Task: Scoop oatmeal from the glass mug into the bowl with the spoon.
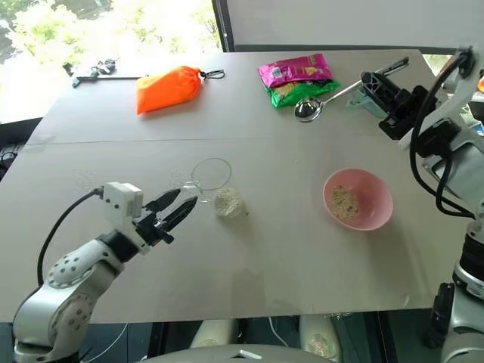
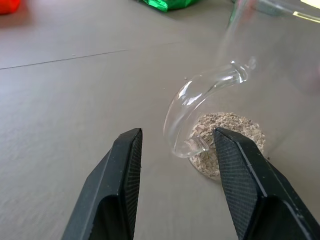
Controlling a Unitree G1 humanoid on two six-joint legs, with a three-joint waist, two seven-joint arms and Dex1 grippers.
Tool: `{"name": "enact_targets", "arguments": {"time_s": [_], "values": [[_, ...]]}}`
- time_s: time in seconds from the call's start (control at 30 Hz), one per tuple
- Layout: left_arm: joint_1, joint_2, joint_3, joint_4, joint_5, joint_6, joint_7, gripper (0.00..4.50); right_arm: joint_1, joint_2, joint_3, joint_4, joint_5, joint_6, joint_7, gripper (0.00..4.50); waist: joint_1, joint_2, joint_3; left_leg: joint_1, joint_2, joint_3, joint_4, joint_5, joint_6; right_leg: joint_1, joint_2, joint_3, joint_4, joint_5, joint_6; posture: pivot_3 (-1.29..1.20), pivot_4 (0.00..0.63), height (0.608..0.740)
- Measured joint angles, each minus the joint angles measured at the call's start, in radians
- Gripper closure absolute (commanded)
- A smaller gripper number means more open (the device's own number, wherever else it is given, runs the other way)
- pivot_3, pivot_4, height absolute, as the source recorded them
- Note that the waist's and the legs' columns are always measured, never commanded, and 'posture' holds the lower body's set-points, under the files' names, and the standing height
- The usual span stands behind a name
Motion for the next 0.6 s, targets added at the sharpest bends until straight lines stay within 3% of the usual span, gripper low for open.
{"name": "enact_targets", "arguments": {"time_s": [0.23,0.3,0.33,0.47,0.6], "values": [[-0.063,-0.028,-0.041,0.078,0.066,-0.050,0.024,2.22,0.007,-0.002,-0.001,-0.011,0.004,-0.001,-0.013,4.50,0.001,0.000,0.000,0.000,0.000,0.001,0.000,0.000,0.000,-0.001,0.000,0.001,0.000,0.000,0.000,0.00,0.150,0.740],[-0.067,-0.044,-0.050,0.087,0.082,-0.059,0.033,2.75,0.009,-0.003,-0.001,-0.012,0.004,-0.001,-0.012,4.50,0.001,0.000,0.000,0.000,0.000,0.001,0.000,0.000,0.000,-0.001,0.000,0.001,0.000,0.000,0.000,0.00,0.150,0.740],[-0.067,-0.045,-0.050,0.087,0.082,-0.059,0.033,2.75,0.009,-0.003,-0.001,-0.012,0.004,-0.002,-0.012,4.50,0.001,0.000,0.000,0.000,0.000,0.001,0.000,0.000,0.000,-0.001,0.000,0.001,0.000,0.000,0.000,0.00,0.150,0.740],[-0.079,-0.108,-0.089,0.085,0.095,-0.072,0.075,4.47,0.012,-0.006,-0.001,-0.012,0.002,-0.002,-0.006,4.50,0.001,0.000,0.000,0.000,0.000,0.001,0.000,0.000,0.000,-0.001,0.000,0.001,0.000,0.000,0.000,0.00,0.150,0.740],[-0.080,-0.125,-0.114,0.066,0.111,-0.084,0.093,4.47,0.012,-0.009,-0.001,-0.011,0.000,-0.002,0.005,4.50,0.000,0.000,0.000,0.000,0.000,0.001,0.000,0.000,0.000,-0.001,0.000,0.001,0.000,0.000,0.000,0.00,0.150,0.740]]}}
